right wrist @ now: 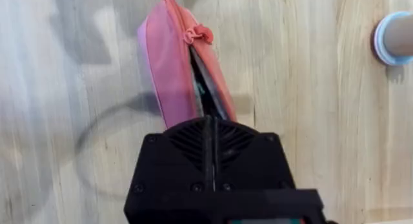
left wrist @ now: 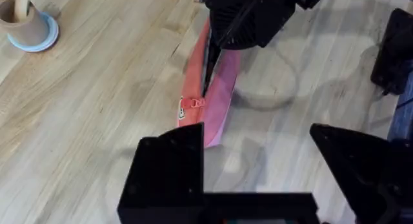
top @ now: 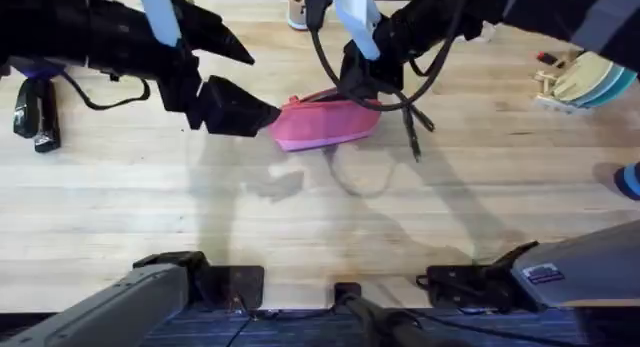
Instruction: Unzip the bag, pick up the pens from the table one at a time and place them inside, then zip the bag closed.
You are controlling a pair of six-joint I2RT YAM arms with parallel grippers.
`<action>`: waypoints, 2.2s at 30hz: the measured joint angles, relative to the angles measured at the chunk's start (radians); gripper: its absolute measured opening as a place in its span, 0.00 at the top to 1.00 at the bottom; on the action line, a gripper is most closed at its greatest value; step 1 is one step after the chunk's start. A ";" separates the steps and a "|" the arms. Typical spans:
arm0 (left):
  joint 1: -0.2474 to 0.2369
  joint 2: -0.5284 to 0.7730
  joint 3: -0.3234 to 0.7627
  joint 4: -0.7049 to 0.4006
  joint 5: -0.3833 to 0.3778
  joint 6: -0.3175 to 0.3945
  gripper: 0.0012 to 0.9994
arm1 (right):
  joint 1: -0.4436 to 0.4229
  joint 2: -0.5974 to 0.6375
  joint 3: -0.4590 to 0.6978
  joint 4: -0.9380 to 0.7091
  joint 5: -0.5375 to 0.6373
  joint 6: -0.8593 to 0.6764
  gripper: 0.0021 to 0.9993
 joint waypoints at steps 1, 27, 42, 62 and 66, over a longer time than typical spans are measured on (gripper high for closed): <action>0.000 0.000 0.000 0.000 0.000 -0.003 0.01 | 0.000 0.000 0.000 0.000 -0.003 -0.006 0.97; 0.000 0.000 0.000 0.018 0.000 -0.017 0.00 | 0.003 0.195 0.000 0.036 -0.019 -0.182 0.97; 0.000 0.000 0.000 0.018 -0.004 -0.017 0.01 | 0.006 0.223 0.000 0.043 -0.017 -0.186 0.07; 0.000 0.000 0.000 0.018 -0.004 -0.017 0.01 | 0.005 0.107 0.000 -0.155 -0.005 -0.189 0.00; 0.000 0.000 0.000 0.018 -0.004 -0.017 0.01 | 0.004 0.043 0.000 -0.182 -0.005 -0.189 0.00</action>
